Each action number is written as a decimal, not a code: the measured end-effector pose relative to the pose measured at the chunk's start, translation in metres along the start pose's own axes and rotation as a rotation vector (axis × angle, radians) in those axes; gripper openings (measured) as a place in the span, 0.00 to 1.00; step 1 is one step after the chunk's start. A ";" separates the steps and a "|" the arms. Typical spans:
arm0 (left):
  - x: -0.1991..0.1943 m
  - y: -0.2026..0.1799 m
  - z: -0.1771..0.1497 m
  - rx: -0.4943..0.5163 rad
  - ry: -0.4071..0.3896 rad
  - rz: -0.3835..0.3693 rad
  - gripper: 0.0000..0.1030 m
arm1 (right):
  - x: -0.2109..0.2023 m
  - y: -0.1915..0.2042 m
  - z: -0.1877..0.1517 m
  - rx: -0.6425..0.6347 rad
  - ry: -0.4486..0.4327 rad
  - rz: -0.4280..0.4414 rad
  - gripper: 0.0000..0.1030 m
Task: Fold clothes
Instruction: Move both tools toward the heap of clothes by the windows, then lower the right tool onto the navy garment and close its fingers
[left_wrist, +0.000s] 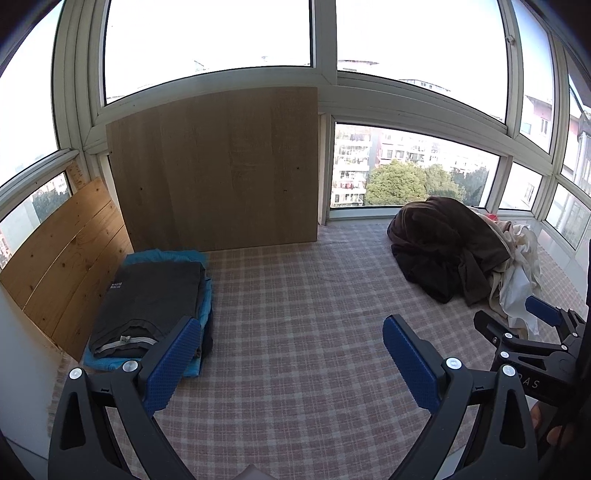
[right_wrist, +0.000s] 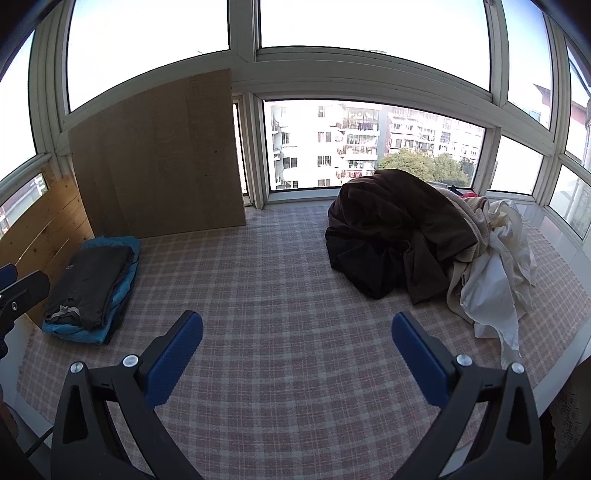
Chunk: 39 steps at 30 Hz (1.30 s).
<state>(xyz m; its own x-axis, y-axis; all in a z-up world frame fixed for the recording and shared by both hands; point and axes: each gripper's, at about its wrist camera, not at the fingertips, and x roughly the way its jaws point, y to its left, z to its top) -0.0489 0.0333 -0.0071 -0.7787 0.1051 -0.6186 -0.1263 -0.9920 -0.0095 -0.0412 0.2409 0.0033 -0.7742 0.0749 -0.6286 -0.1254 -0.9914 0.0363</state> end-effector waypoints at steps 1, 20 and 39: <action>0.003 -0.003 0.002 0.001 0.003 -0.009 0.96 | 0.000 -0.006 0.000 0.011 -0.007 -0.010 1.00; 0.072 -0.120 0.042 0.005 0.109 -0.044 0.79 | 0.036 -0.190 0.042 0.056 -0.007 -0.065 1.00; 0.172 -0.203 0.041 -0.057 0.364 0.060 0.73 | 0.152 -0.425 0.198 -0.004 0.060 -0.064 1.00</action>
<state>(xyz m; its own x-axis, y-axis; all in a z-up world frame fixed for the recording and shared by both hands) -0.1822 0.2555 -0.0796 -0.5124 0.0252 -0.8584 -0.0449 -0.9990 -0.0026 -0.2283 0.6953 0.0463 -0.7262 0.1315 -0.6748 -0.1707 -0.9853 -0.0082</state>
